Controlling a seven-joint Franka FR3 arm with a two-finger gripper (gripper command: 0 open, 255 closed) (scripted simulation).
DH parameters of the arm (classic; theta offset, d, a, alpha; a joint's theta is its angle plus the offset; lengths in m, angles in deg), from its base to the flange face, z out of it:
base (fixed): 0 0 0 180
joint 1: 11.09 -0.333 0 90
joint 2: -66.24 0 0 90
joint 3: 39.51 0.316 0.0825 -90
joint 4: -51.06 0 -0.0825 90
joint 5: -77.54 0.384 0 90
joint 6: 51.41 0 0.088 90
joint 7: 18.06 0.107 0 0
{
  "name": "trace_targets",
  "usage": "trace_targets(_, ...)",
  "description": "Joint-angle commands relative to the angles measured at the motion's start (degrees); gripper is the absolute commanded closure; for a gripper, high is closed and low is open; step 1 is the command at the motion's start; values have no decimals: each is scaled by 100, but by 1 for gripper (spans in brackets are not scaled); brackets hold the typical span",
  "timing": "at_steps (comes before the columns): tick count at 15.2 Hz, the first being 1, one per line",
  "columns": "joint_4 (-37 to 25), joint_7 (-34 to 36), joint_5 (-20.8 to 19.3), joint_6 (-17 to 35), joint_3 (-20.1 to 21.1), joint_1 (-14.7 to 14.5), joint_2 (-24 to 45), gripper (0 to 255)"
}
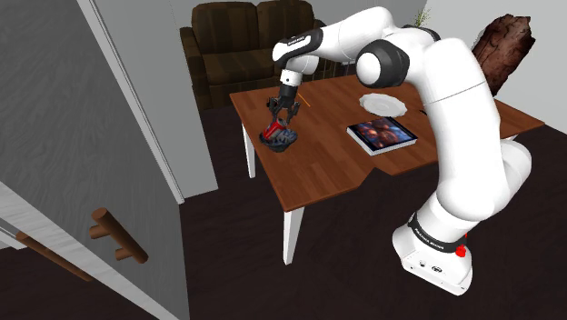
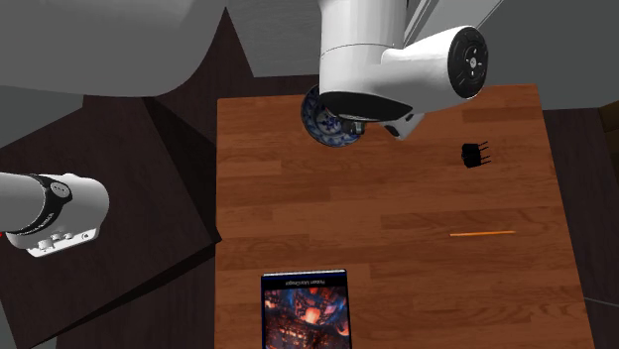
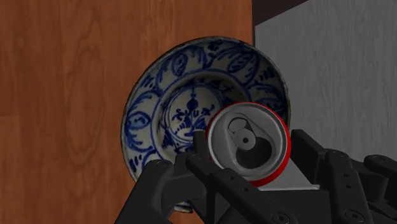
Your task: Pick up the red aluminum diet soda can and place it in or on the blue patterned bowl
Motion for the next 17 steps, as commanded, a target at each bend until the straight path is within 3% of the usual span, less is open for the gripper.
trace_targets(1, 4, -8, 2, 15, 0, 2, 10, 255)
trace_targets(6, 4, -8, 2, 15, 0, 2, 10, 255)
trace_targets(7, 4, -7, 2, 15, 0, 2, 10, 0)
trace_targets(12, 4, -7, 2, 15, 0, 2, 10, 0)
trace_targets(17, -548, 94, -88, -619, -54, 159, -64, 0)
